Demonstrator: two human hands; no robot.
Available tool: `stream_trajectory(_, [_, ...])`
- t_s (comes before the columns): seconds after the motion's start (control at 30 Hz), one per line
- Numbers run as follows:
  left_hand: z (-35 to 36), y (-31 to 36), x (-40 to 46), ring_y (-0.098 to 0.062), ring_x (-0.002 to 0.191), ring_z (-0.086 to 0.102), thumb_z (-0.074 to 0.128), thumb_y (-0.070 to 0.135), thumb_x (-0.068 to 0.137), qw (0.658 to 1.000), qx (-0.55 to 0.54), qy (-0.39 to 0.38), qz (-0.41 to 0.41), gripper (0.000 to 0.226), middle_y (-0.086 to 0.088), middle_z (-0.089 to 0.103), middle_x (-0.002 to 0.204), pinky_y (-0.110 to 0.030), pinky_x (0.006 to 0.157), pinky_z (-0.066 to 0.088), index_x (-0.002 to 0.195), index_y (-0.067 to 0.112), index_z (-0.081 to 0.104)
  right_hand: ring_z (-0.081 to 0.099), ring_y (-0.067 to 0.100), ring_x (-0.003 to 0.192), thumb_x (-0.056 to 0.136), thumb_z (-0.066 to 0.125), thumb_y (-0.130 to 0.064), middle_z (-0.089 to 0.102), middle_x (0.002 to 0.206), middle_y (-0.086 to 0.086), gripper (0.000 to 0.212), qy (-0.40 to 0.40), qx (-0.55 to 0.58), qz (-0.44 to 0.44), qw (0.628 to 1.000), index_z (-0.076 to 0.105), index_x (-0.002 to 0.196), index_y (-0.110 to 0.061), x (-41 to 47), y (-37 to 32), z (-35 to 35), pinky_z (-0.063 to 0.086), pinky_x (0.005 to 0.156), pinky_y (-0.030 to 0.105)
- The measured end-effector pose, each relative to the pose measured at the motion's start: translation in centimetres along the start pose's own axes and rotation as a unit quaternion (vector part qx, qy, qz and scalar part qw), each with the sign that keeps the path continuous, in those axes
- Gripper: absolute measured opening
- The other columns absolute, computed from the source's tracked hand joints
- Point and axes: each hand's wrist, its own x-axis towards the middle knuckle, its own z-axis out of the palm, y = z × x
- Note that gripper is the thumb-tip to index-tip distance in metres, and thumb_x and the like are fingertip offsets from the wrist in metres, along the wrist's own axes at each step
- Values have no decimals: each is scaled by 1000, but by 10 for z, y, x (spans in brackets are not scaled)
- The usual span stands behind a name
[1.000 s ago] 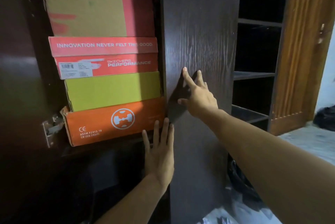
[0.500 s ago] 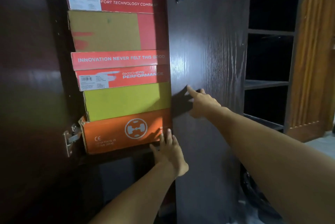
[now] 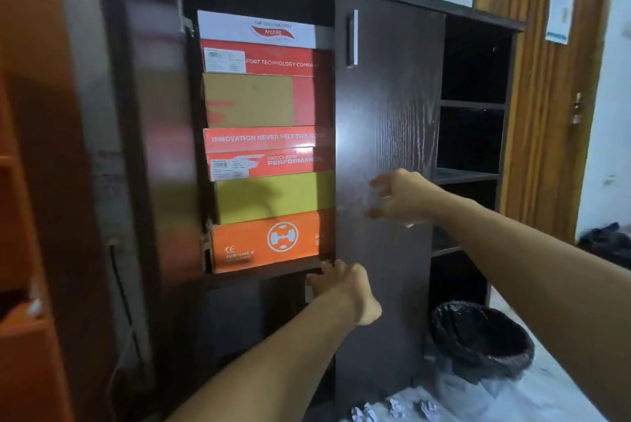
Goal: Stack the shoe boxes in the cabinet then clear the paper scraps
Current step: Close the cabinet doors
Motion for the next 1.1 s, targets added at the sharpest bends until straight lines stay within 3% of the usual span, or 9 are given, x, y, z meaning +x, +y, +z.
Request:
stream_trajectory(0.13, [-20, -5, -70, -33, 126, 45, 66, 39, 80, 997, -11, 48, 52, 50, -11, 52, 129, -53, 103, 38, 121, 13, 55, 71, 24, 87, 80, 78, -36, 65, 124, 7, 68, 1, 61, -24, 998, 52, 138, -15, -48, -49, -26, 62, 62, 34])
stream_trajectory(0.3, [-29, -33, -158, -33, 142, 26, 61, 41, 87, 978, 51, 156, 130, 55, -11, 43, 145, -55, 114, 22, 131, 10, 50, 74, 19, 82, 74, 72, -54, 72, 106, 4, 61, -23, 147, -73, 986, 64, 122, -17, -108, -117, -49, 63, 69, 36])
stream_trajectory(0.4, [-24, -69, -191, -32, 140, 36, 67, 41, 81, 939, 83, 276, 187, 52, -10, 54, 140, -55, 112, 30, 124, 11, 59, 74, 15, 80, 61, 65, -61, 73, 100, 3, 71, -42, 169, -100, 980, 68, 117, -17, -136, -153, -62, 62, 68, 32])
stream_trajectory(0.5, [-22, -112, -206, -30, 134, 45, 68, 38, 76, 891, 79, 385, 229, 40, -6, 62, 130, -54, 110, 35, 110, 15, 69, 74, 14, 84, 69, 66, -57, 72, 106, 4, 70, -34, 154, -129, 979, 65, 123, -13, -147, -181, -66, 63, 73, 35])
stream_trajectory(0.63, [-21, -156, -217, -31, 147, 22, 63, 29, 80, 835, -4, 488, 255, 61, -13, 32, 154, -54, 118, 19, 135, 9, 46, 74, 12, 78, 81, 69, -52, 72, 105, 3, 64, 2, 120, -166, 979, 61, 128, -8, -145, -212, -53, 63, 68, 32])
stream_trajectory(0.73, [-17, -173, -220, -27, 151, 3, 58, 37, 84, 853, -135, 461, 203, 89, -14, 2, 163, -45, 122, 8, 152, 5, 11, 73, 16, 75, 78, 71, -56, 73, 97, 5, 70, 37, 100, -172, 979, 61, 127, -7, -136, -228, -35, 63, 64, 35])
stream_trajectory(0.83, [-12, -175, -214, 2, 146, -12, 37, 57, 89, 890, -274, 327, 162, 85, 20, -18, 159, -41, 123, 4, 151, 30, -14, 70, 17, 88, 80, 70, -56, 72, 107, 4, 65, 86, 63, -177, 978, 63, 124, -8, -130, -236, -19, 59, 78, 32])
stream_trajectory(0.93, [-2, -171, -204, 10, 143, -12, 31, 62, 87, 881, -333, 284, 181, 80, 32, -19, 154, -43, 123, 4, 147, 41, -17, 68, 19, 93, 83, 70, -50, 72, 110, 4, 56, 109, 61, -174, 977, 66, 121, -9, -132, -231, -10, 53, 83, 30])
stream_trajectory(1.1, [-4, -149, -175, 12, 142, -12, 34, 52, 92, 902, -285, 226, 233, 75, 27, -17, 156, -41, 122, 0, 150, 37, -9, 70, 14, 77, 86, 73, -33, 70, 84, -4, 29, 109, 99, -115, 982, 70, 104, -11, -132, -186, -3, 59, 79, 33])
